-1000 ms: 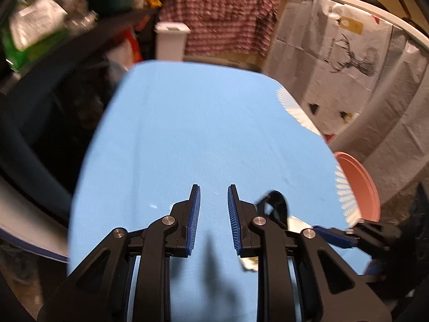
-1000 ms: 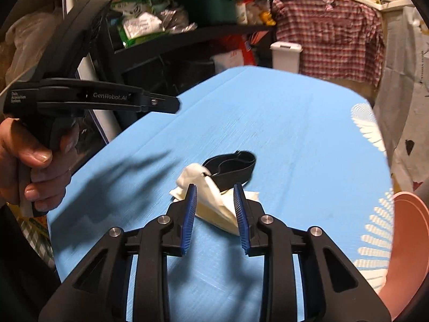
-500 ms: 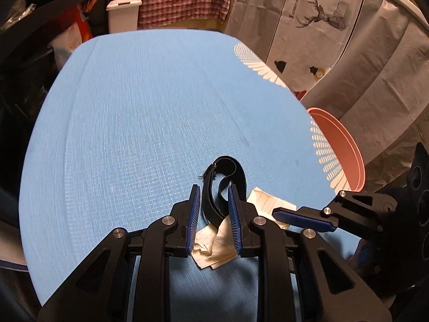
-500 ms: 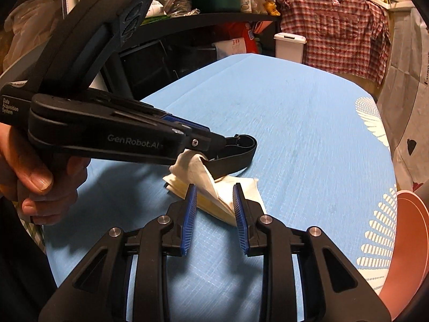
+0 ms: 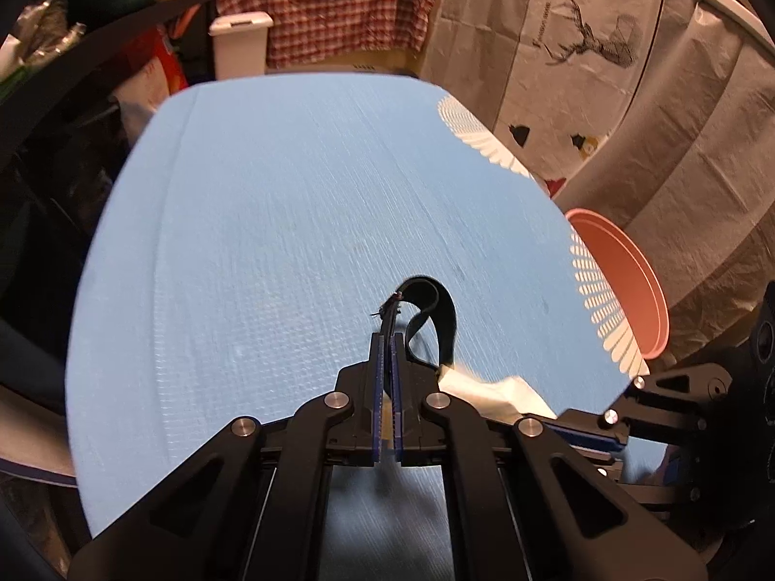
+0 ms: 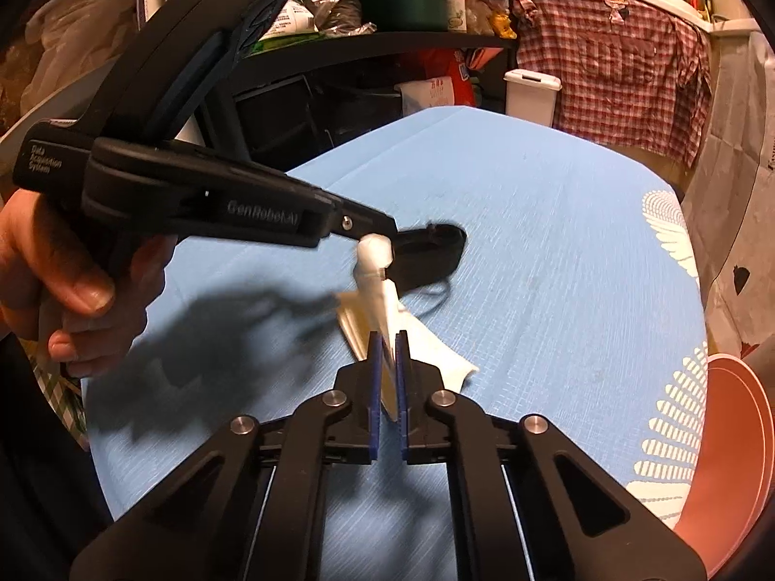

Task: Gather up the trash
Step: 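Grasp the black strap item with the left tool while the right tool grasps the white paper wrapper, then lift the black item and white wrapper and carry both over the pink bin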

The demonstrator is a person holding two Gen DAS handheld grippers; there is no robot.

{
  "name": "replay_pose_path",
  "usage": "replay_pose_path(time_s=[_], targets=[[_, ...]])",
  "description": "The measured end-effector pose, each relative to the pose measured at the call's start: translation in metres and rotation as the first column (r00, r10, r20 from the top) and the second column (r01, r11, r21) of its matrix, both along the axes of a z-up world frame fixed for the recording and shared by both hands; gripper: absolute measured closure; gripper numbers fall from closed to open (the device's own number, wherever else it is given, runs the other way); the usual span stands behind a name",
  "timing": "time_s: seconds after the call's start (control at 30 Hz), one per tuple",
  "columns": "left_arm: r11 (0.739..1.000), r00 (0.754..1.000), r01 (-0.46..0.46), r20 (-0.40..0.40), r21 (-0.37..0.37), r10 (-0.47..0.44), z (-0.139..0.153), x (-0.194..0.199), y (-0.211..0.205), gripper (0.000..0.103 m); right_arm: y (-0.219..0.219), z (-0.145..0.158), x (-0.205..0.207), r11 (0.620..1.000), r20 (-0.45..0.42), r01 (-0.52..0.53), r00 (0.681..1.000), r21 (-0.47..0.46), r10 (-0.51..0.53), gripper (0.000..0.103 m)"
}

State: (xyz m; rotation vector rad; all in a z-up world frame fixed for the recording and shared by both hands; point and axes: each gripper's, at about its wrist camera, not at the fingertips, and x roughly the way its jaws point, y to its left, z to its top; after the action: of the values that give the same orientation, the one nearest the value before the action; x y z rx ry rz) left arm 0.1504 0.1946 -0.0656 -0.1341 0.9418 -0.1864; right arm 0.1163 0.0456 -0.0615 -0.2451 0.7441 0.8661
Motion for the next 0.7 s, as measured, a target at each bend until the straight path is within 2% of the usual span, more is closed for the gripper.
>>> replay_pose_path(time_s=[0.37, 0.7], targets=[[0.994, 0.99, -0.111, 0.09, 0.017, 0.109, 0.025, -0.003, 0.011, 0.1, -0.025, 0.015, 0.0, 0.998, 0.015, 0.051, 0.999, 0.038, -0.051, 0.101], [0.993, 0.987, -0.11, 0.12, 0.034, 0.105, 0.037, -0.005, -0.002, 0.1, -0.062, 0.035, 0.011, 0.985, 0.016, 0.146, 0.989, 0.092, -0.148, 0.102]])
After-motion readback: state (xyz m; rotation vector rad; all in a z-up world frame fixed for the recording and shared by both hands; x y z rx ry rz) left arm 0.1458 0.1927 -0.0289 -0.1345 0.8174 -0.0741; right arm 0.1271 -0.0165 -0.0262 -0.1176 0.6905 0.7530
